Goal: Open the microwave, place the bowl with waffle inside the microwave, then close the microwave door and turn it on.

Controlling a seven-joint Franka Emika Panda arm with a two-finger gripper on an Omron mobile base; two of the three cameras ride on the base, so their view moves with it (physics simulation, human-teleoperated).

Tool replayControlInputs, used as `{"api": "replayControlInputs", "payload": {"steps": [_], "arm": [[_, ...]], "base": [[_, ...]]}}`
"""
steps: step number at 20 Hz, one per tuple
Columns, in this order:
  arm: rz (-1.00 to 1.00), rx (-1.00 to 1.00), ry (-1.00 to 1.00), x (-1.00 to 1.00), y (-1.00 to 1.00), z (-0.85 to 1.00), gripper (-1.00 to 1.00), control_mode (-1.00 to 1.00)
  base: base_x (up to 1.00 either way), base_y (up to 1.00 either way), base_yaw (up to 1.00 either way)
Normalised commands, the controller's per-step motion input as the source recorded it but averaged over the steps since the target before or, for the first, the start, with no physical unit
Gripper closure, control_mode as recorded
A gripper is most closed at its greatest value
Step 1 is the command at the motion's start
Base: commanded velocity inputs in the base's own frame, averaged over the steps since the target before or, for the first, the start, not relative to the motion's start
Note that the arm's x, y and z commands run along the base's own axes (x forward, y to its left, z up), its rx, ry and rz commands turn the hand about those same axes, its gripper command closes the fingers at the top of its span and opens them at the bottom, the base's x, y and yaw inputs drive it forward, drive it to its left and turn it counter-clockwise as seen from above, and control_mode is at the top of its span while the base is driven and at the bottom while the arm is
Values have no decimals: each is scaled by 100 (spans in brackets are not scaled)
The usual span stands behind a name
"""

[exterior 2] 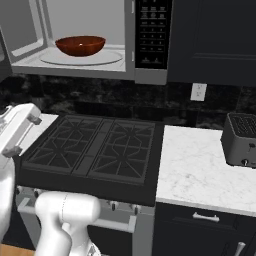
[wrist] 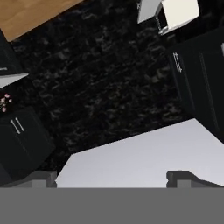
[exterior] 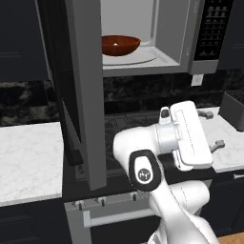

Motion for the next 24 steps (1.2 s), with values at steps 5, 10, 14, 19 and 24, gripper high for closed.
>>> {"api": "replayControlInputs", "payload": {"steps": [5,10,14,19,24], "arm": [[0,-16,0,-34,54,-2,-100,-100],[0,-9,0,-34,52,0,-100,-100],[1,0,0,-41,48,-10,-100,-100],[7,0,1,-21,46,-32,-100,-100],[12,0,5,0,43,-42,-100,-100]], "base": [[0,0,0],[0,0,0],[0,0,0],[0,0,0],[0,0,0]]}}
